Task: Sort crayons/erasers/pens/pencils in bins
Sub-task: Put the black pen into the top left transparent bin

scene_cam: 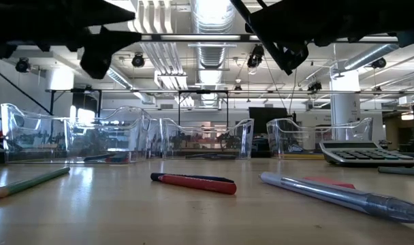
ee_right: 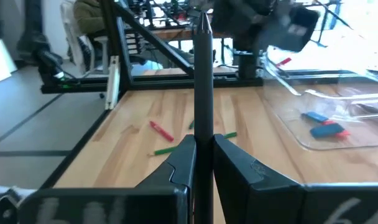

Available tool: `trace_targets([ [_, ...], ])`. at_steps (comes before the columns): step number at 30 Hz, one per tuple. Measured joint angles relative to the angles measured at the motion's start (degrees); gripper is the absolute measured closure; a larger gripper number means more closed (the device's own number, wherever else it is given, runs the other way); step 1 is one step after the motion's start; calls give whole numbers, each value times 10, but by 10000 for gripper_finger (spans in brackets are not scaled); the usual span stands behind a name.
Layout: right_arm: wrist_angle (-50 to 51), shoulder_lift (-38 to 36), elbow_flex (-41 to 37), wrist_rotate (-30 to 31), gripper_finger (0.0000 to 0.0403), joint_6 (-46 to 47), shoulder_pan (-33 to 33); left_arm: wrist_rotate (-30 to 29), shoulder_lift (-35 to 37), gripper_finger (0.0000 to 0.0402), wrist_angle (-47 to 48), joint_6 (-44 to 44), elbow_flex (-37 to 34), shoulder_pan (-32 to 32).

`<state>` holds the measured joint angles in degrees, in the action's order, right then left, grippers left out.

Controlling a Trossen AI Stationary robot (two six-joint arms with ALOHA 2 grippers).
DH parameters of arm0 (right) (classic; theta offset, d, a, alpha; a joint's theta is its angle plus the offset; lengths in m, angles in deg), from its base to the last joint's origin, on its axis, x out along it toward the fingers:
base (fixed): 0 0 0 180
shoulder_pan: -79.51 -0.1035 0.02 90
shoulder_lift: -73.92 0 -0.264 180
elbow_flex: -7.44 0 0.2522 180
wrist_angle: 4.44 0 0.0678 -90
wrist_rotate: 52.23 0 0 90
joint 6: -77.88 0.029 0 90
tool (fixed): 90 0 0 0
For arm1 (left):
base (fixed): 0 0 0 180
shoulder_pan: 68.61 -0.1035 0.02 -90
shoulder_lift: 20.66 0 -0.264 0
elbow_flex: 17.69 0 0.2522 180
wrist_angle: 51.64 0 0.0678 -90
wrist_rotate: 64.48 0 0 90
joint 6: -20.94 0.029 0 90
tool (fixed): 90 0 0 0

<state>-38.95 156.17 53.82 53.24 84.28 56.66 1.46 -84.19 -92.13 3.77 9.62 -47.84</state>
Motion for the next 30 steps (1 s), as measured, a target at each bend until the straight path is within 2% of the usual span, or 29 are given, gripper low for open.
trace_targets([
  [8,0,0,0,13,364,0,0,13,-215,235,-48,59,153,0],
  [14,0,0,0,17,364,3,0,16,-319,234,-42,80,274,0],
  [19,0,0,0,17,364,15,0,19,-352,211,-18,86,319,0],
  [25,0,0,0,17,364,15,0,19,-363,176,-17,86,334,0],
  [27,0,0,0,17,364,15,0,17,-361,183,-18,86,332,0],
  [30,0,0,0,16,364,15,0,10,-356,224,-18,87,329,0],
])
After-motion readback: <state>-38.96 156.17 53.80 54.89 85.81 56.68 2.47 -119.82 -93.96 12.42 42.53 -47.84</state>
